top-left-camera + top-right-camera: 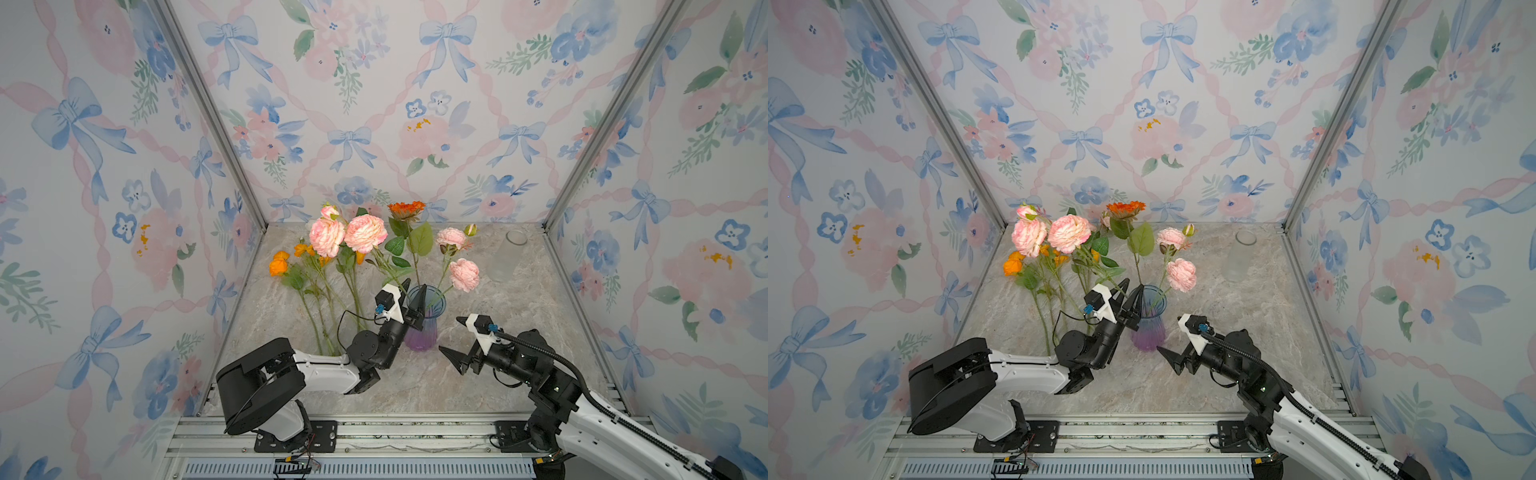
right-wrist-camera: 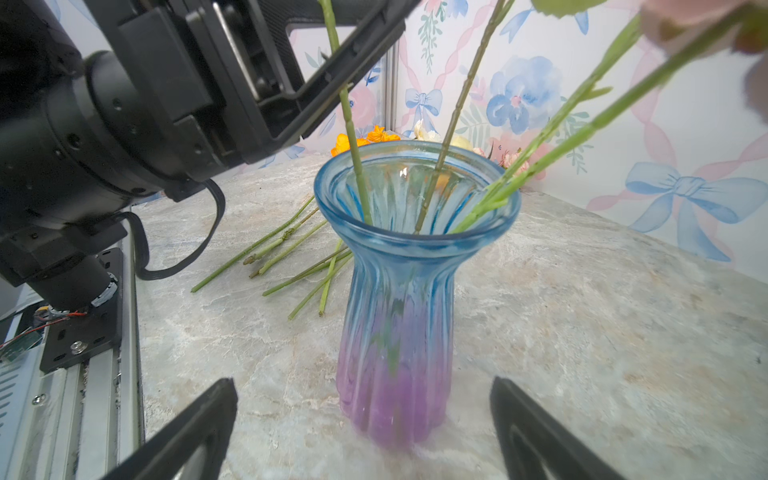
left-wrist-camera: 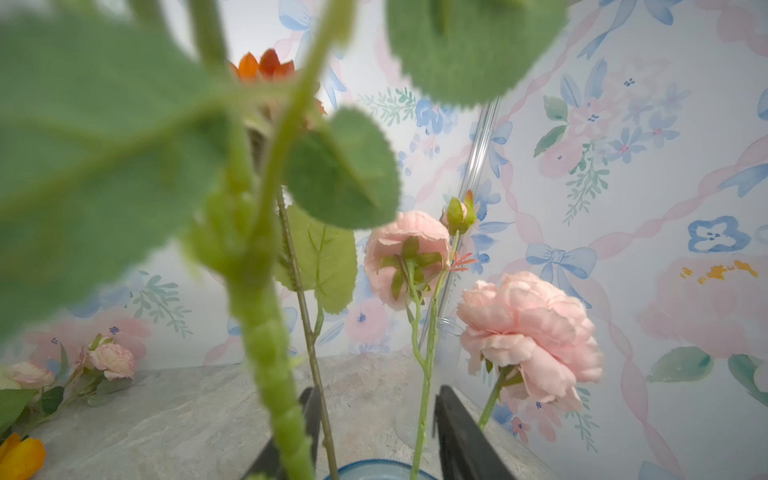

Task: Arrange the flowers into the vase
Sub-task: 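Lower the pink rose spray stem into the vase with the left gripper, then open the left gripper and draw it back toward the remaining flowers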

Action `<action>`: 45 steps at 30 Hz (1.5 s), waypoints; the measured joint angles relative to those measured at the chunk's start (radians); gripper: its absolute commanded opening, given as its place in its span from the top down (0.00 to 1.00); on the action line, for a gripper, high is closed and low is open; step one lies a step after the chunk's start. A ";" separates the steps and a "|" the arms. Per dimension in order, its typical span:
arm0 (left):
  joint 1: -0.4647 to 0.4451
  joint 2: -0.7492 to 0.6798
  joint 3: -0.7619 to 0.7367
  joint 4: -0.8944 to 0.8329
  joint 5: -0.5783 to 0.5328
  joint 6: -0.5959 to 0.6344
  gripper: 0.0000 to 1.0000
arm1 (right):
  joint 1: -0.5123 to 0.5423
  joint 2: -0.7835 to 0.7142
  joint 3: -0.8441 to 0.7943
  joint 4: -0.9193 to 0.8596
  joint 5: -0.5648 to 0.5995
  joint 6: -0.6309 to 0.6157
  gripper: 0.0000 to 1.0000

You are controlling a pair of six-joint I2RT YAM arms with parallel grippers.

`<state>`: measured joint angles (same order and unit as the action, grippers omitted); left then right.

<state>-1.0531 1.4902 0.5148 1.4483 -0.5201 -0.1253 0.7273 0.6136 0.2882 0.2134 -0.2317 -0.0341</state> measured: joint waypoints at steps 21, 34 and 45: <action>0.207 -0.256 0.267 -0.930 0.278 -0.158 0.02 | 0.002 0.027 0.000 0.002 0.000 0.000 0.03; 0.271 -0.412 0.333 -1.408 0.391 -0.126 0.02 | 0.014 0.003 0.000 0.000 0.000 0.000 0.03; 0.346 -0.576 0.282 -1.560 0.387 -0.104 0.07 | 0.031 -0.001 0.000 0.000 0.000 0.000 0.03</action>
<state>-0.7067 0.9142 0.7967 -0.1116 -0.1333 -0.2291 0.7586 0.6128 0.2882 0.2131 -0.2314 -0.0345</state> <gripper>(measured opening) 0.943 0.969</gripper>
